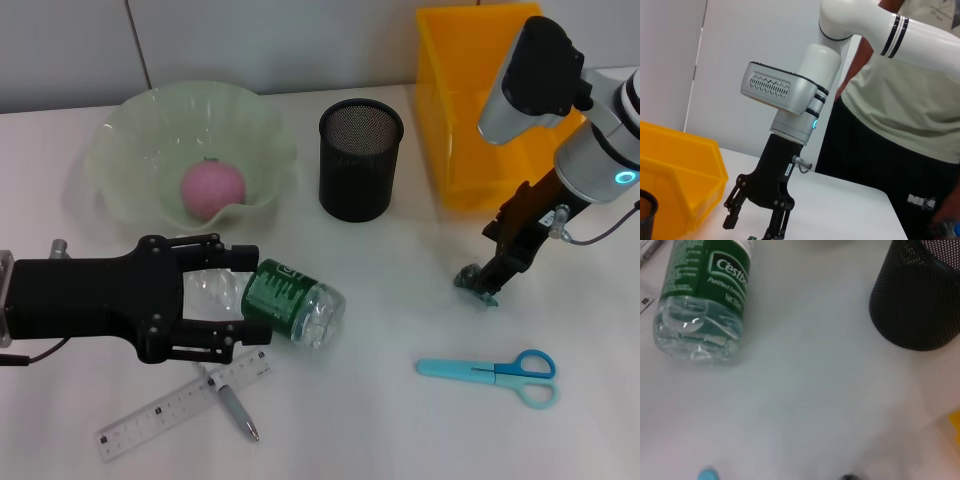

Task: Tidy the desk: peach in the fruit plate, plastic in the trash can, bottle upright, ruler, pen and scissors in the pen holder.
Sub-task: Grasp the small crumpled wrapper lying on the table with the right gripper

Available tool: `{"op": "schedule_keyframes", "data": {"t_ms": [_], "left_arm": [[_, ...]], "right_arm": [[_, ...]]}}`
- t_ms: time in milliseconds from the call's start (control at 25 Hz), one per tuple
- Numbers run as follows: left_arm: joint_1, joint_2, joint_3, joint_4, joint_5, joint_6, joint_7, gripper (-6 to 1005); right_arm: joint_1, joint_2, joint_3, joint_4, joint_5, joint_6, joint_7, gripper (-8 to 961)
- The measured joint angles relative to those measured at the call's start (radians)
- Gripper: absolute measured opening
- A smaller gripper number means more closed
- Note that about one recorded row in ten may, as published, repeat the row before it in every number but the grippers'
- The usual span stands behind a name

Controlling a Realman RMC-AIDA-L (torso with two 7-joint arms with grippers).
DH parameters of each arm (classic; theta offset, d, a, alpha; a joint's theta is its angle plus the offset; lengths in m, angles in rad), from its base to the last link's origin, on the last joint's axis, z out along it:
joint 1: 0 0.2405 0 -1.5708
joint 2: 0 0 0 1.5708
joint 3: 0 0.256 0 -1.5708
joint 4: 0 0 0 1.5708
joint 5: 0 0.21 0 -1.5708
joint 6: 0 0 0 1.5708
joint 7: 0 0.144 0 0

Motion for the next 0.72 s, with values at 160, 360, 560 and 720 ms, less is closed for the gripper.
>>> {"op": "schedule_keyframes", "data": {"t_ms": [160,360,560,720], "left_arm": [[0.000,0.002,0.004,0.001,0.003,0.000,-0.002,841],[-0.003,0.003,0.007,0.001,0.004,0.002,-0.002,841],[-0.005,0.004,0.005,0.001,0.003,0.004,-0.001,840],[-0.005,0.005,0.007,0.001,0.004,0.004,-0.001,840]], "right_arm": [[0.001,0.001,-0.001,0.002,0.001,0.000,0.000,816],[0.001,0.001,-0.001,0.003,0.005,0.001,-0.001,816],[0.001,0.003,-0.009,0.003,0.006,-0.001,-0.001,815],[0.000,0.003,-0.013,0.003,0.013,0.001,-0.001,816]]}}
